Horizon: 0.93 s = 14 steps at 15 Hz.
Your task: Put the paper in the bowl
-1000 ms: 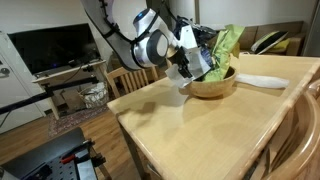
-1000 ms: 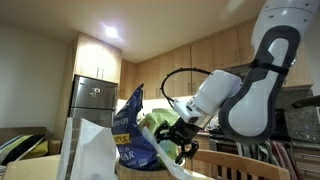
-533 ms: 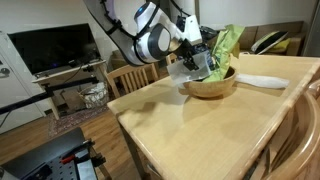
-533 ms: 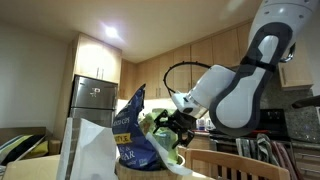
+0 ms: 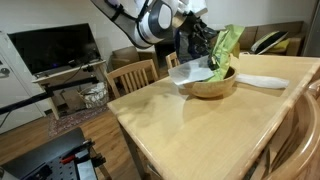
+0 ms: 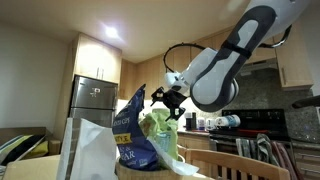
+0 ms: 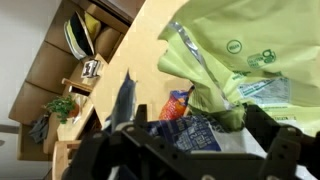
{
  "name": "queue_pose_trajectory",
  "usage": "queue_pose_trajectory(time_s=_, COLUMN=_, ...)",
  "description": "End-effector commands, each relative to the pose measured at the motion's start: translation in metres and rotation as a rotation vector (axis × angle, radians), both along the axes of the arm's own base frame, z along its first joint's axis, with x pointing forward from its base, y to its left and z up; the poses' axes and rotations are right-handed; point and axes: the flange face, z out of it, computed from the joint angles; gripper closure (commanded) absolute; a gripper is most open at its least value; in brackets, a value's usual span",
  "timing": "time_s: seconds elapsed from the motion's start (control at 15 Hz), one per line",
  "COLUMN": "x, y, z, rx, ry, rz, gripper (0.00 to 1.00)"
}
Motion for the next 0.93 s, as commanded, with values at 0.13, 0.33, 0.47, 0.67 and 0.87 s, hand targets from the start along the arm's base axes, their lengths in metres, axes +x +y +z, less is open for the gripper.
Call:
queue_pose_trajectory(time_s=0.13, x=-0.003, y=0.02, z=0.061, rx=0.022, ry=-0.107, rz=-0.015, gripper=0.0)
queue_pose_trajectory(time_s=0.33, x=-0.016, y=0.027, z=0.084, rx=0.033, ry=-0.122, rz=0.01, gripper=0.0)
queue_pose_trajectory(time_s=0.47, x=-0.032, y=0.026, z=0.098, rx=0.05, ry=-0.12, rz=0.041, gripper=0.0)
queue_pose_trajectory(time_s=0.67, x=-0.058, y=0.016, z=0.119, rx=0.085, ry=-0.123, rz=0.071, gripper=0.0)
queue_pose_trajectory(time_s=0.87, x=-0.085, y=-0.001, z=0.131, rx=0.112, ry=-0.121, rz=0.079, gripper=0.0)
